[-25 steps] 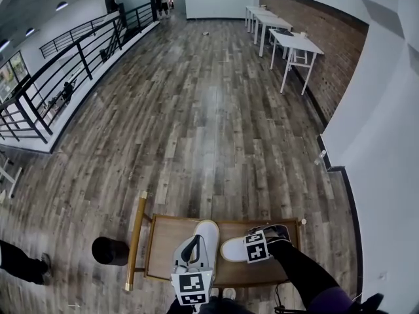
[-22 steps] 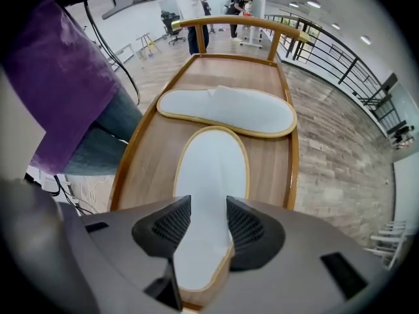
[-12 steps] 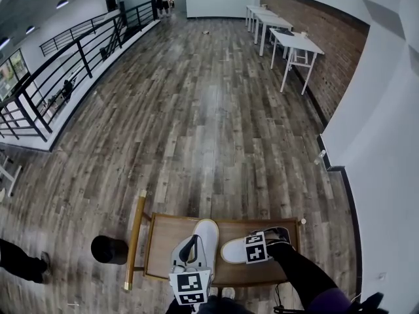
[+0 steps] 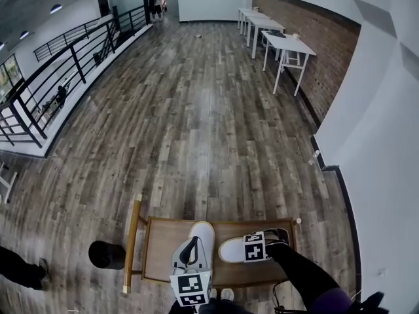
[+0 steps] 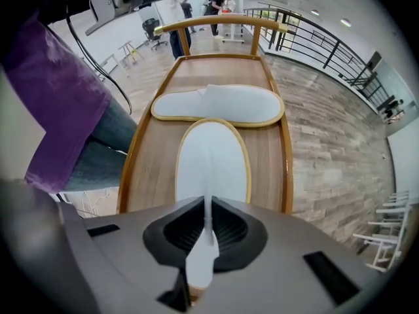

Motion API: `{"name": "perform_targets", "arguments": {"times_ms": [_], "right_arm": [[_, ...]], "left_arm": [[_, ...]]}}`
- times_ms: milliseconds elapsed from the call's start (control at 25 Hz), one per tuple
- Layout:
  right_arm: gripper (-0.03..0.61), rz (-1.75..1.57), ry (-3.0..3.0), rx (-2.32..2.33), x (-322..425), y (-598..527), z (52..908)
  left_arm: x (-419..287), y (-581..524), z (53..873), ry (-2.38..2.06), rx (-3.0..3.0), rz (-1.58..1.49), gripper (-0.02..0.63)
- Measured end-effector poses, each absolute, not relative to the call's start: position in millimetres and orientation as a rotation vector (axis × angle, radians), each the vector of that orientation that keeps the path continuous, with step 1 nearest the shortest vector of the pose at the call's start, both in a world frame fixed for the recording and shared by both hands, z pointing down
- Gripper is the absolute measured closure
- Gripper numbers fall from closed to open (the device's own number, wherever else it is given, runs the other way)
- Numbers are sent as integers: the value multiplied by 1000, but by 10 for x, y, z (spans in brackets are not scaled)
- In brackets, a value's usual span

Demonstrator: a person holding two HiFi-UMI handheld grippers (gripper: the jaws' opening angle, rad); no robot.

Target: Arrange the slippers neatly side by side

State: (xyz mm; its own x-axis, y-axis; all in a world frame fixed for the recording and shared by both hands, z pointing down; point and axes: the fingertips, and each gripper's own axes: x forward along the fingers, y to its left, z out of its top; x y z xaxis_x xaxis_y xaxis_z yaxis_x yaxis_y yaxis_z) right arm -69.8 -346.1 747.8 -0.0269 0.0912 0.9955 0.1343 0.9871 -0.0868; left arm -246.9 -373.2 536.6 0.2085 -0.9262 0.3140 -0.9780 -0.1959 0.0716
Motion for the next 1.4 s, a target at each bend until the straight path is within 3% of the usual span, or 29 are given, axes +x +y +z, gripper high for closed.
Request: {"name": "perform_targets", "arguments": {"times_ms": [560, 1400], "right_arm": [[560, 180, -1726, 15, -848, -3620, 7059], [560, 1148, -1871, 510, -954, -3648, 6830]], "left_arm": [[-2395, -3719, 5285, -1783, 2244, 237, 614], [-2522, -3617, 5280, -1783, 2230, 207, 614]]}}
